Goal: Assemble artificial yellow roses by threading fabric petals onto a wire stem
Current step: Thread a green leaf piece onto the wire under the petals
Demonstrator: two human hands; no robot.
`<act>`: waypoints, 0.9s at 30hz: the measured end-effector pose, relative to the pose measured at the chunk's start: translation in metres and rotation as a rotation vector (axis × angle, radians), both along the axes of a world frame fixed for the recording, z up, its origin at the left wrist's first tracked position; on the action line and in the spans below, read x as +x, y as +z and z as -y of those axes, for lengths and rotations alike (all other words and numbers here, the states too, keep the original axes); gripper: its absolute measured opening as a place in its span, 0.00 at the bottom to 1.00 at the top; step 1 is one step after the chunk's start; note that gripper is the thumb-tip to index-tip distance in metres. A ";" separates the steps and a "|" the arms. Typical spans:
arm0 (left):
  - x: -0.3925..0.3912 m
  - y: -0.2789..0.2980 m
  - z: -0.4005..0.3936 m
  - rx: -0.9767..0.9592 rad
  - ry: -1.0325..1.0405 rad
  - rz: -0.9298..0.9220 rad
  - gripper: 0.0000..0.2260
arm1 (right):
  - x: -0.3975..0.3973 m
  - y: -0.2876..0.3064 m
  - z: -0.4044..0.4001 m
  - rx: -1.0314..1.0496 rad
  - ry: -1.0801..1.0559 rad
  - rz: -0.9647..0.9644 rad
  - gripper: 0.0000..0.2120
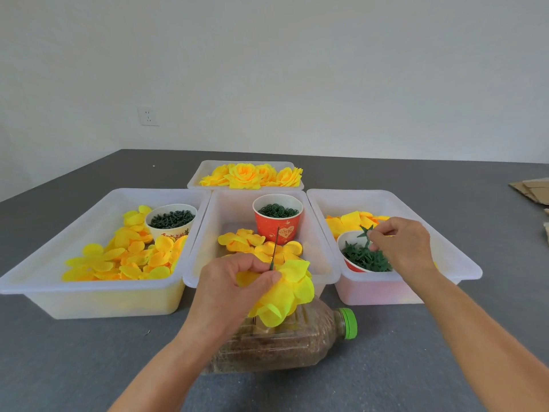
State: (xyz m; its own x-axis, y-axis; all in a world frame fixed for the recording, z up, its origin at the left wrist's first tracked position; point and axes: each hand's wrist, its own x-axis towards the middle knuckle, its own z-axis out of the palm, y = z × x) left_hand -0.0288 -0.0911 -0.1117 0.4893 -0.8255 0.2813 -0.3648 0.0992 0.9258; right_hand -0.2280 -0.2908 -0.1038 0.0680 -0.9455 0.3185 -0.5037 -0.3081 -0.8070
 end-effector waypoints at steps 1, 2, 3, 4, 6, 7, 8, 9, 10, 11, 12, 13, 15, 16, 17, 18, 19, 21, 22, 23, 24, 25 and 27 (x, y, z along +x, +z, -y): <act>0.000 0.000 0.000 0.002 -0.005 -0.005 0.04 | 0.002 0.002 -0.001 0.070 0.024 0.128 0.06; 0.000 0.000 0.000 0.003 -0.011 -0.010 0.04 | 0.003 0.004 -0.003 0.132 0.048 0.244 0.06; 0.000 0.001 0.000 0.002 -0.014 -0.012 0.03 | 0.005 0.007 -0.006 0.183 0.073 0.330 0.05; 0.000 0.001 -0.001 0.003 -0.012 -0.012 0.03 | 0.008 0.010 -0.009 0.218 0.096 0.388 0.05; 0.000 0.001 -0.001 0.006 -0.008 -0.010 0.03 | 0.015 0.016 -0.018 0.243 0.150 0.459 0.07; 0.000 0.001 -0.001 0.007 -0.009 -0.010 0.04 | 0.018 0.020 -0.024 0.231 0.180 0.469 0.07; -0.001 0.001 -0.001 0.006 -0.009 -0.013 0.04 | 0.022 0.023 -0.031 0.203 0.212 0.464 0.07; -0.001 0.001 -0.001 0.006 -0.008 -0.013 0.04 | 0.027 0.027 -0.039 0.164 0.244 0.455 0.08; -0.001 0.001 -0.001 0.008 -0.005 -0.011 0.04 | 0.031 0.031 -0.048 0.117 0.277 0.448 0.09; -0.001 0.001 -0.001 0.011 -0.002 -0.011 0.04 | 0.036 0.035 -0.057 0.062 0.309 0.444 0.10; -0.001 0.001 -0.001 0.012 -0.001 -0.016 0.03 | 0.041 0.039 -0.066 0.001 0.339 0.438 0.11; -0.001 0.001 -0.001 0.012 -0.004 -0.024 0.03 | 0.047 0.043 -0.075 -0.063 0.364 0.425 0.11; -0.001 0.001 -0.001 0.014 -0.011 -0.032 0.03 | 0.057 0.047 -0.091 -0.177 0.395 0.387 0.14; -0.001 0.001 -0.001 0.017 -0.013 -0.028 0.03 | 0.062 0.048 -0.098 -0.219 0.405 0.371 0.15; -0.001 0.001 -0.001 0.019 -0.013 -0.023 0.03 | 0.067 0.048 -0.104 -0.256 0.411 0.360 0.16; -0.001 0.001 0.000 0.019 -0.012 -0.020 0.03 | 0.071 0.048 -0.109 -0.289 0.411 0.350 0.17; -0.001 0.002 -0.001 0.020 -0.011 -0.017 0.03 | 0.074 0.047 -0.112 -0.323 0.408 0.335 0.16; -0.001 0.002 -0.001 0.018 -0.008 -0.010 0.03 | 0.079 0.044 -0.116 -0.384 0.403 0.292 0.10; -0.002 0.002 -0.001 0.018 -0.008 -0.006 0.03 | 0.081 0.043 -0.116 -0.398 0.400 0.278 0.07; -0.002 0.002 -0.001 0.019 -0.006 -0.002 0.03 | 0.083 0.041 -0.117 -0.402 0.400 0.272 0.06; -0.002 0.002 -0.001 0.019 -0.003 0.005 0.03 | 0.084 0.040 -0.118 -0.405 0.405 0.269 0.06; -0.002 0.002 -0.001 0.018 -0.002 0.012 0.04 | 0.085 0.039 -0.118 -0.416 0.411 0.262 0.07; -0.002 0.003 -0.001 0.008 -0.011 0.015 0.04 | 0.085 0.038 -0.119 -0.460 0.423 0.240 0.07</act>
State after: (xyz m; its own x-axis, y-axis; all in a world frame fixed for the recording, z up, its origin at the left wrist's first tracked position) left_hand -0.0308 -0.0897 -0.1092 0.4755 -0.8334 0.2816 -0.3777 0.0956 0.9210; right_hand -0.1434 -0.1716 -0.0662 0.2799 -0.6170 0.7355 -0.0865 -0.7792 -0.6208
